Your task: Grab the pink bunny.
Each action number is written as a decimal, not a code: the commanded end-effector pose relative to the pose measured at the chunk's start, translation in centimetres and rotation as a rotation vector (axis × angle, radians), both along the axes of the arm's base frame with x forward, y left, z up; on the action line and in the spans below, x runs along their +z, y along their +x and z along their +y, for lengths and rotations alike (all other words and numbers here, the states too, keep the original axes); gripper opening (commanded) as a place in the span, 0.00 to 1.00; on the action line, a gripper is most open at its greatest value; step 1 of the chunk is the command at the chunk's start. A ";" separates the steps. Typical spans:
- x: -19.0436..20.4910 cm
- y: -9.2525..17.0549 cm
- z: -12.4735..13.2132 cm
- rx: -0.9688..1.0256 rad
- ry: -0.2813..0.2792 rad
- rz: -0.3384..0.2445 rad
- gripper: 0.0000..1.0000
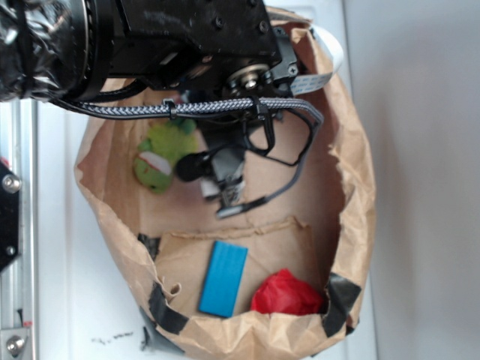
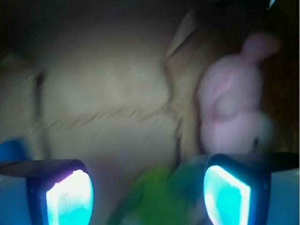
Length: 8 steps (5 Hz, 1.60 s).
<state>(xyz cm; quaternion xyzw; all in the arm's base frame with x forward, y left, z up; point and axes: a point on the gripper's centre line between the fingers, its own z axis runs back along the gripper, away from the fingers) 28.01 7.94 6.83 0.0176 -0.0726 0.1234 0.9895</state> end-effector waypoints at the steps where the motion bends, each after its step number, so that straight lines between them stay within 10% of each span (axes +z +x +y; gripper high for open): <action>1: 1.8 2.0 4.0 0.093 0.022 -0.061 1.00; 5: 1.8 0.6 7.1 0.116 0.162 0.044 1.00; 8: -4.3 1.5 5.3 0.039 0.222 0.015 1.00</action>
